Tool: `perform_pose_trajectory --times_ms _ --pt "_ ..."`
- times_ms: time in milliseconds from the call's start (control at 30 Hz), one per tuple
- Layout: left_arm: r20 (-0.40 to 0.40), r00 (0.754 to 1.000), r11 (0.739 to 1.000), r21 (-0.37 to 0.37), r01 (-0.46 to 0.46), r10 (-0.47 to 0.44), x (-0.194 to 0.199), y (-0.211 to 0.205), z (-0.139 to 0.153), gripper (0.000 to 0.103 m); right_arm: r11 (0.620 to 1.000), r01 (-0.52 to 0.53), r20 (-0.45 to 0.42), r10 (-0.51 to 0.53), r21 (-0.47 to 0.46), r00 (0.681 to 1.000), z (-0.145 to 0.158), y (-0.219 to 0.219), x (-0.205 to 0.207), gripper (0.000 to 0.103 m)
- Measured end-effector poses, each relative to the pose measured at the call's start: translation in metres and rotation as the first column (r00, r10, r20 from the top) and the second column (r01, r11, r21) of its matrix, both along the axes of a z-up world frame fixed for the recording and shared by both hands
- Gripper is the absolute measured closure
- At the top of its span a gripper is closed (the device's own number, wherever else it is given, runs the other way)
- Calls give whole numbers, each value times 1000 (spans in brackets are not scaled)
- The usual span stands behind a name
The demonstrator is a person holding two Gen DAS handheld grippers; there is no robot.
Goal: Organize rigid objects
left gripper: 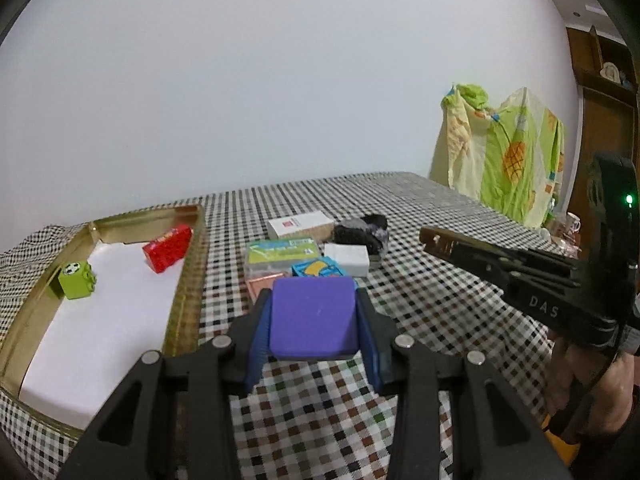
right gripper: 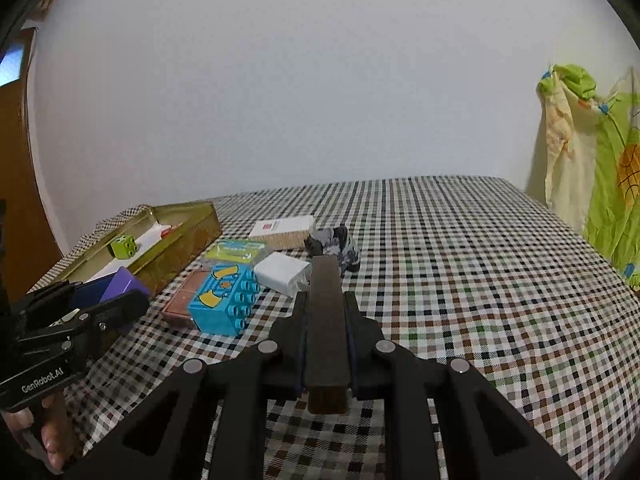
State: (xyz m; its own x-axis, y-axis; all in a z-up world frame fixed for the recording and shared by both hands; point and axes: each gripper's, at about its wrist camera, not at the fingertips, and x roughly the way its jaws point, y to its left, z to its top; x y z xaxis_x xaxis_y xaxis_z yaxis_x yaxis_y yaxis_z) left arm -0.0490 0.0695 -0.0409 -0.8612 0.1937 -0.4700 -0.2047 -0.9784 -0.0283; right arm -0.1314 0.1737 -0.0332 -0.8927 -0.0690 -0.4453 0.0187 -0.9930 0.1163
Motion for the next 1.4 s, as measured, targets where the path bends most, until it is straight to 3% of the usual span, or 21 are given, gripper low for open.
perform_pose_trajectory --times_ms 233,400,1167,1400 --pt "-50 999 1000 24 -6 7 9 -5 4 64 1000 17 -108 -15 15 994 5 -4 17 86" --pt "-109 994 1000 -8 -22 21 18 -4 6 64 999 48 -158 -46 7 986 7 -3 26 86" --pt "-174 984 999 -8 -48 46 31 -16 10 64 996 87 -209 -93 -37 974 7 -10 31 86" --pt "-202 978 998 -16 -55 50 36 -20 11 64 998 57 -221 -63 -32 973 7 -26 32 86"
